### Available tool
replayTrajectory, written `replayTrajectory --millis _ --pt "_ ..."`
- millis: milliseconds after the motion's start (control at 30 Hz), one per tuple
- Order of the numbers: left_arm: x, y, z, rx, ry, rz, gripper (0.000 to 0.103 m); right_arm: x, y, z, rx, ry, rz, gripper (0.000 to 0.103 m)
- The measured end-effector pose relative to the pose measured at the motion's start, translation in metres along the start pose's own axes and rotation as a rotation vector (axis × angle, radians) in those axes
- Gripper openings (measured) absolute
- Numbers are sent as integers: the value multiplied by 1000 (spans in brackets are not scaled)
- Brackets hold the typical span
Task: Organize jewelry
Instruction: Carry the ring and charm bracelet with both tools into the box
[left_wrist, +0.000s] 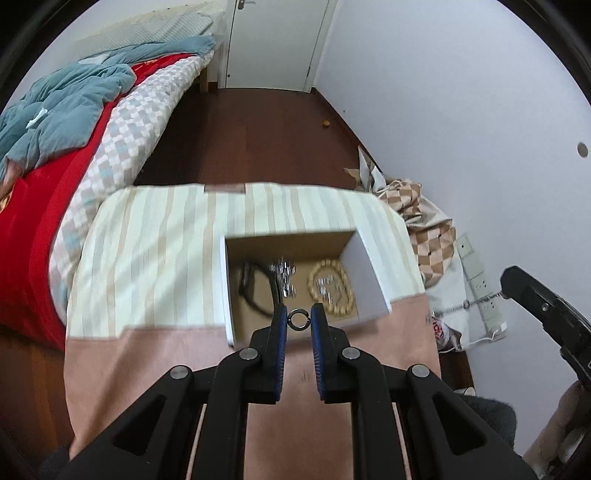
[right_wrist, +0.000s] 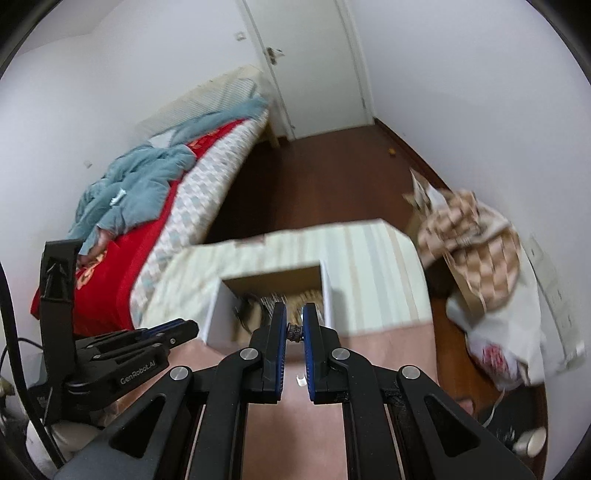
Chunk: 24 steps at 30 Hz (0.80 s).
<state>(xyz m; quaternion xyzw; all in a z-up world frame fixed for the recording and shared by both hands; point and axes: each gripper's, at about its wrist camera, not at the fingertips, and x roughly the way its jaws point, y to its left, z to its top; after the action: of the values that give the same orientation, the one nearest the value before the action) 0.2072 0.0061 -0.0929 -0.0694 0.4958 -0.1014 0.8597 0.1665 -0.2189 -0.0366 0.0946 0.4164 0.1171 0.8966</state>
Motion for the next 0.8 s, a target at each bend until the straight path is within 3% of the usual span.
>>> replayTrajectory --millis 167,267,500,733,800 --pt "27 12 30 1 27 32 10 43 8 34 -21 34 29 9" --pt "52 20 39 -10 79 39 10 81 5 44 -9 107 47 9" --pt "100 31 44 -33 185 38 10 163 -7 42 -10 278 27 9" --pt "115 41 45 -86 238 74 14 199 -15 37 -11 390 33 10" --pt "113 43 47 -86 225 85 22 202 -16 36 -10 417 33 10"
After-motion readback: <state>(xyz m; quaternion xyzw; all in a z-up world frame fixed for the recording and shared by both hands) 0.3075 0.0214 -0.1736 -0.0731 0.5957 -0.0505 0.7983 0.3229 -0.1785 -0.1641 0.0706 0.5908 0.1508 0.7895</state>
